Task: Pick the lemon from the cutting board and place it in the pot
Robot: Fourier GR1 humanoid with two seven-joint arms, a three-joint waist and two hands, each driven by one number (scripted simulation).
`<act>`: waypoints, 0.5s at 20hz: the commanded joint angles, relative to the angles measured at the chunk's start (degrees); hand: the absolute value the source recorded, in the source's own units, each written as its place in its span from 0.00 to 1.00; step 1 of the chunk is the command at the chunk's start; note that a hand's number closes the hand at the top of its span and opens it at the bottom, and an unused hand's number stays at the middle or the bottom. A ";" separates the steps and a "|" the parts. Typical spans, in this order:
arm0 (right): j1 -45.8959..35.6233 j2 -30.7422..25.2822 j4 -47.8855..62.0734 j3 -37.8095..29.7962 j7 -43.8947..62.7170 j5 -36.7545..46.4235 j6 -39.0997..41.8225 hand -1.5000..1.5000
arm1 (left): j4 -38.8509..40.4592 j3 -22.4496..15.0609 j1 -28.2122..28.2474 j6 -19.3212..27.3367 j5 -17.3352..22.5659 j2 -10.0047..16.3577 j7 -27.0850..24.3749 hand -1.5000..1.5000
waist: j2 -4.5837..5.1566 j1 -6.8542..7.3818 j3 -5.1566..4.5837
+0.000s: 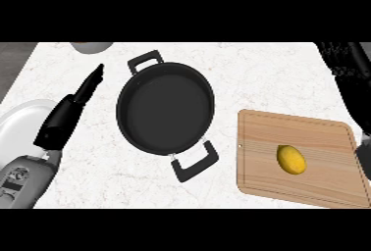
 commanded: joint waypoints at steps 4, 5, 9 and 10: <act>5.14 -1.10 17.81 -4.78 -12.82 -7.77 13.67 1.00 | -0.35 8.52 1.32 5.88 6.52 -4.21 4.38 0.50 | 0.05 1.89 -0.21; 2.29 -1.23 21.48 -5.10 -11.52 -8.53 14.78 1.00 | -1.12 9.52 1.16 7.59 7.84 -6.07 4.77 0.50 | 0.56 4.02 -0.19; 6.25 -4.96 29.98 -4.28 -22.68 5.84 10.04 0.00 | -1.40 10.91 1.20 8.50 11.47 -8.26 9.15 0.50 | 0.69 3.57 -0.03; 7.97 -4.26 32.59 -5.28 -28.29 4.01 12.26 0.00 | -0.61 10.38 2.29 9.60 10.70 -9.72 7.26 0.50 | 0.77 2.88 0.02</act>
